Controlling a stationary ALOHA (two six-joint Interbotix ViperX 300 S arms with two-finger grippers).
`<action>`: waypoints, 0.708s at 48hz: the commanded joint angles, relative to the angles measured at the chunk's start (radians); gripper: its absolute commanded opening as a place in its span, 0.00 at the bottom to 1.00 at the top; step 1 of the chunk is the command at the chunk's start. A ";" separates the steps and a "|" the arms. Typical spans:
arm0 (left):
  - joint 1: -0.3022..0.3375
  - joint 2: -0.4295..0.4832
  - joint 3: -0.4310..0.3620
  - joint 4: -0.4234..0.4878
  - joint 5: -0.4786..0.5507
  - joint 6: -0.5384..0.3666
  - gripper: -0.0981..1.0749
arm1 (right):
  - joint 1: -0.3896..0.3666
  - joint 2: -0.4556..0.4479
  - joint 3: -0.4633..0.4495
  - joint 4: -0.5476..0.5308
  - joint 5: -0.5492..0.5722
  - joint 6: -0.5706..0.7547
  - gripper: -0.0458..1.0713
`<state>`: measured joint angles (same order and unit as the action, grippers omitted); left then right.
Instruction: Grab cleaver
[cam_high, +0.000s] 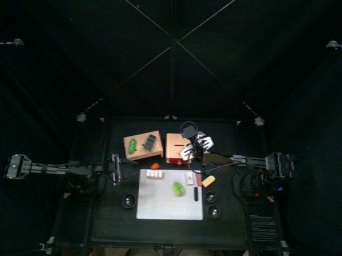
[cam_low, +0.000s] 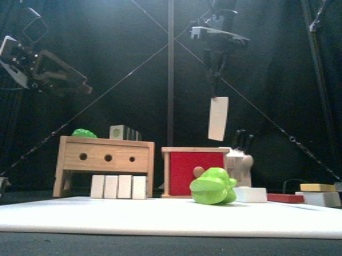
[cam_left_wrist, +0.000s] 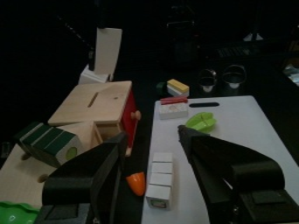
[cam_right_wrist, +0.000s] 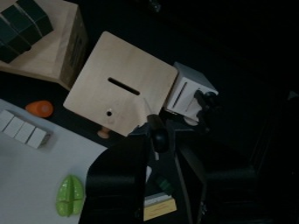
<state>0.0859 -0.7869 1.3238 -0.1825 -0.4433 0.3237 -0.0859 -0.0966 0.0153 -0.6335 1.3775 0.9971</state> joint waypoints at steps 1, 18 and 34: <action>-0.002 0.002 -0.014 -0.002 -0.003 -0.002 0.82 | 0.008 -0.040 -0.031 -0.006 -0.002 0.003 0.61; 0.000 0.002 -0.014 -0.002 -0.003 -0.002 0.82 | 0.011 -0.041 -0.031 -0.006 -0.041 -0.002 0.48; 0.000 0.002 -0.012 -0.003 0.011 -0.002 0.82 | 0.038 -0.107 0.037 -0.066 -0.201 0.002 0.48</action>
<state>0.0859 -0.7885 1.3238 -0.1841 -0.4295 0.3237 -0.0552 -0.1611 0.0491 -0.6918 1.2210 0.9986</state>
